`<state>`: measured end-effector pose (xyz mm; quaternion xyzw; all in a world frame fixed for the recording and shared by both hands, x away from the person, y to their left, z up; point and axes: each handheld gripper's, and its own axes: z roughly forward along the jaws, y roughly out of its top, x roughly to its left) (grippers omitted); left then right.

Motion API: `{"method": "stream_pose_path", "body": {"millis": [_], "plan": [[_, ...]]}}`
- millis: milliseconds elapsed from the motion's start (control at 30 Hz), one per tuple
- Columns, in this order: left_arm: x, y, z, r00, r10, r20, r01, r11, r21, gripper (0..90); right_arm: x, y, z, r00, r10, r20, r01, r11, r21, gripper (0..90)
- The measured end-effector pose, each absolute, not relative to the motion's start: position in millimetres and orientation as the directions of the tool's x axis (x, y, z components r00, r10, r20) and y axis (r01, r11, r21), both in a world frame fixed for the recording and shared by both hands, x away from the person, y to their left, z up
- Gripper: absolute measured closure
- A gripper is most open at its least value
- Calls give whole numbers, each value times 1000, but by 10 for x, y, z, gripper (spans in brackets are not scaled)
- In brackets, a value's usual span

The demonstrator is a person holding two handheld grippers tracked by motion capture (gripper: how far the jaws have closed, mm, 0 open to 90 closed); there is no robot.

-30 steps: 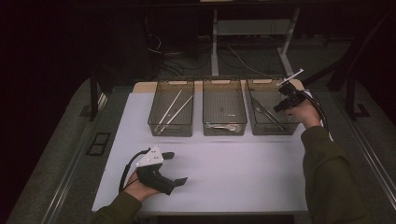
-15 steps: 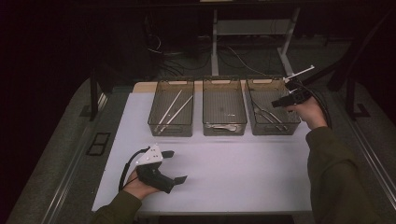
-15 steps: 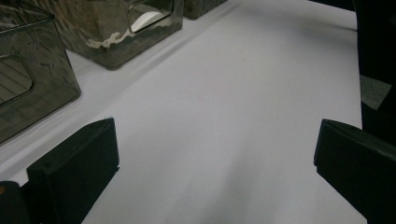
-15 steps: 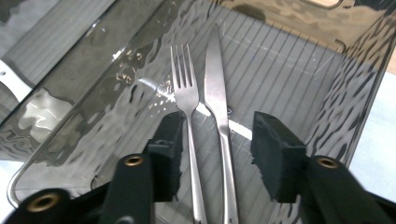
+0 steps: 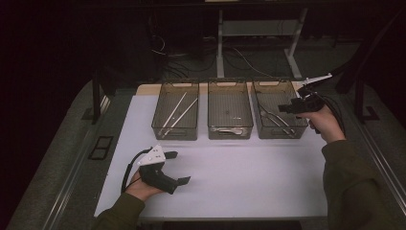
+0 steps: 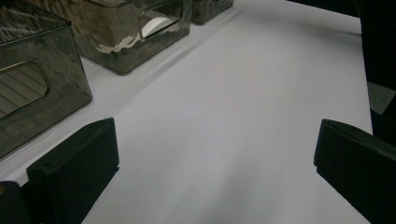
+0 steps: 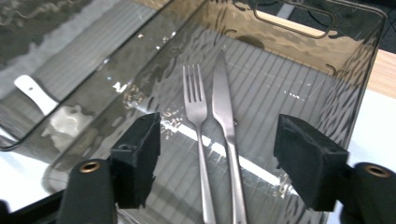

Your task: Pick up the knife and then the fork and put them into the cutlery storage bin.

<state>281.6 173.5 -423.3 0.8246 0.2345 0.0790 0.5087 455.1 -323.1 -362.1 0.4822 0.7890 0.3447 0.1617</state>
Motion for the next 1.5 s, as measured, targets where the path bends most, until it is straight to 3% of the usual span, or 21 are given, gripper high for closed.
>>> {"method": "stream_pose_path", "body": {"millis": [367, 1000, 1500], "plan": [[2813, 1737, -4236, 881, 462, -102, 301, -380, 875, 0, 4263, -3122, -3582, -534, 840, 93, 560, 270, 784, 206], [2803, 1733, -4242, 878, 468, -102, 305, -382, 872, 0, 3609, -3035, -3693, -626, 777, 61, 449, 295, 843, 189], [2791, 1734, -4243, 877, 470, -102, 307, -383, 871, 0, 3126, -3025, -3903, -675, 730, 108, 425, 265, 865, 183]]}}
